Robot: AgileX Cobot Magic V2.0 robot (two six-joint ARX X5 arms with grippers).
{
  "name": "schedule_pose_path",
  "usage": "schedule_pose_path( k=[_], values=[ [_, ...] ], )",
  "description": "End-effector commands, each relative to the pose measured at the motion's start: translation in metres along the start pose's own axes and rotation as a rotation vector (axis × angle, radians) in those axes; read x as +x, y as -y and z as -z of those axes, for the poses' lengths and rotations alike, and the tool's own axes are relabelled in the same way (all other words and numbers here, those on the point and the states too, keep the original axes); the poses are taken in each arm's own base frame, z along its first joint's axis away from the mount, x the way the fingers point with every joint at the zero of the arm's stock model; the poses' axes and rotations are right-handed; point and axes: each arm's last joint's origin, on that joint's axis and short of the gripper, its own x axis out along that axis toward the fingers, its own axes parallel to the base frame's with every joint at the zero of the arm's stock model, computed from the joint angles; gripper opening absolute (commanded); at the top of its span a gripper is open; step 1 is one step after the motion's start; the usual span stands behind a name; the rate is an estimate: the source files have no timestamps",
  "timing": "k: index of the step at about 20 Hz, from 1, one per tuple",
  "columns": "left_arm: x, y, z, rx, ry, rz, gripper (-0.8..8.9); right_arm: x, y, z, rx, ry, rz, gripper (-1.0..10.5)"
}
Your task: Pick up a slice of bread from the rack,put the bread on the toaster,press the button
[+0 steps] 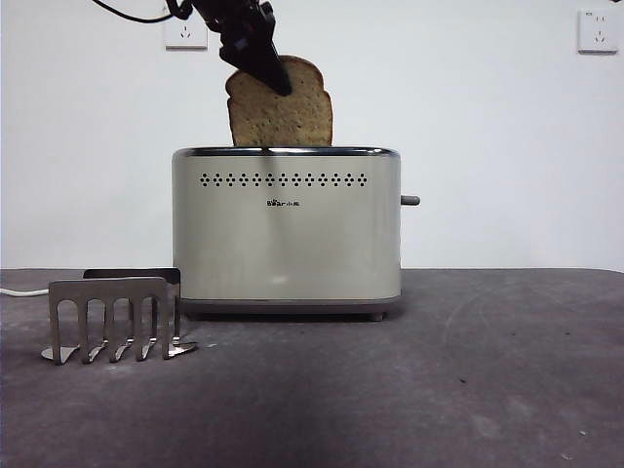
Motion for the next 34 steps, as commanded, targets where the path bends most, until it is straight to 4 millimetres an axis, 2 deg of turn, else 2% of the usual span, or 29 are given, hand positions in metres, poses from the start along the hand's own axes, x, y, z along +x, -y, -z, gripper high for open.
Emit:
schedule_pose_path(
  k=[1, 6, 7, 9, 10, 14, 16, 18, 21, 25, 29, 34],
  values=[
    [0.034, 0.010, 0.017, -0.010, -0.071, 0.071, -0.10, 0.002, 0.001, -0.002, -0.007, -0.005, -0.004, -0.1],
    [0.042, 0.010, 0.018, -0.041, -0.069, 0.062, 0.09, 0.007, 0.003, -0.003, -0.006, -0.016, -0.006, -0.1],
    [0.042, 0.009, 0.017, -0.054, -0.061, 0.049, 0.78, 0.009, 0.005, -0.004, -0.005, -0.018, -0.006, -0.1],
    [0.039, 0.008, 0.015, -0.091, -0.050, 0.030, 3.17, 0.014, 0.007, -0.006, -0.004, -0.019, -0.006, -0.1],
    [0.038, 0.008, 0.013, -0.108, -0.047, 0.030, 3.73, 0.016, 0.009, -0.008, -0.003, -0.020, -0.006, -0.1],
    [0.027, 0.002, 0.006, -0.188, -0.037, 0.005, 3.83, 0.032, 0.018, -0.016, -0.006, -0.012, -0.005, -0.1],
    [0.014, -0.005, 0.001, -0.238, -0.035, -0.027, 3.83, 0.041, 0.024, -0.022, -0.005, 0.007, -0.003, -0.1],
    [-0.004, -0.010, -0.005, -0.286, -0.023, -0.039, 3.83, 0.050, 0.029, -0.029, -0.004, 0.047, -0.014, -0.1],
    [-0.040, -0.016, -0.014, -0.373, 0.007, -0.070, 3.83, 0.069, 0.038, -0.048, 0.024, 0.169, -0.119, -0.1],
    [-0.108, -0.013, -0.022, -0.541, 0.065, -0.105, 3.82, 0.102, 0.057, -0.069, 0.115, 0.291, -0.161, -0.1],
    [-0.178, -0.001, -0.028, -0.670, 0.182, -0.086, 3.82, 0.146, 0.079, -0.076, 0.207, 0.324, -0.242, -0.1],
    [-0.222, 0.011, -0.029, -0.710, 0.280, -0.057, 3.82, 0.184, 0.098, -0.077, 0.266, 0.303, -0.271, -0.1]
  ],
)
